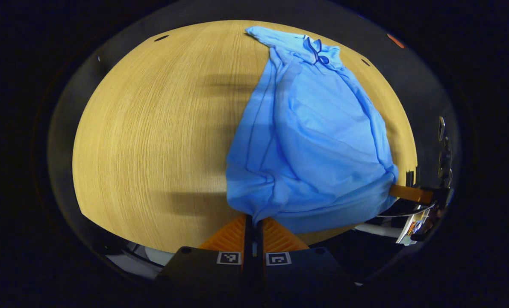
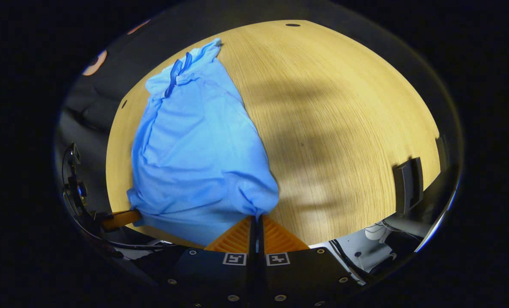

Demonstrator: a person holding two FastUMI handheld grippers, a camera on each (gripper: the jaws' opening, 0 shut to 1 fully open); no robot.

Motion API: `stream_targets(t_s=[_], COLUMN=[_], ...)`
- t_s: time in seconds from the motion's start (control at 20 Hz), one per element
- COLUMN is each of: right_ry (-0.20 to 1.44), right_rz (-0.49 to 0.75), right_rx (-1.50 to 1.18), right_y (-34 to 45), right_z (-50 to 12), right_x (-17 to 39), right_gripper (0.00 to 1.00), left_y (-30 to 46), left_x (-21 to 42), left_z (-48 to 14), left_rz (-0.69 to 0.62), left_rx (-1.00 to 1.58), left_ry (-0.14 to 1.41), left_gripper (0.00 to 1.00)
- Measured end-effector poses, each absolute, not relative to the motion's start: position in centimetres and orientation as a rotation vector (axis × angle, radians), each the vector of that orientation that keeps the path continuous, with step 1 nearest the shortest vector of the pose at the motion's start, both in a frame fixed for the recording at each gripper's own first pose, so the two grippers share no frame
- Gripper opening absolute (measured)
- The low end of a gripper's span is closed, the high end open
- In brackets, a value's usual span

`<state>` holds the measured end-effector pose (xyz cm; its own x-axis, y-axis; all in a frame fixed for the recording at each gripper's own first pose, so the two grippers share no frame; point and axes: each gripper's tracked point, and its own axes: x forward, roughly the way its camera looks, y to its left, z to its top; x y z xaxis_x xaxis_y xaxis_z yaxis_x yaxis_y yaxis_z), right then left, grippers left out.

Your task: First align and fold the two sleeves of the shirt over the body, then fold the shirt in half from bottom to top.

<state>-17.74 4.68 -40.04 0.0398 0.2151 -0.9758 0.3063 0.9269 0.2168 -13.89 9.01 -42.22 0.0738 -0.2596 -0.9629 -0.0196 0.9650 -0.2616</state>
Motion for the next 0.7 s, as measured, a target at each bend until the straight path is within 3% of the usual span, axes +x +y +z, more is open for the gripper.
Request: stream_targets(t_s=[0.7], right_ry=[1.328], right_rz=[-0.103], right_rx=[0.426], right_y=[4.5], right_z=[-35.5], right_x=[-6.7], right_gripper=[0.02], left_y=[8.8], left_x=[-4.0], left_z=[-37.2], left_rz=[-0.330], left_rx=[-0.241], left_ry=[1.298], left_gripper=[0.07])
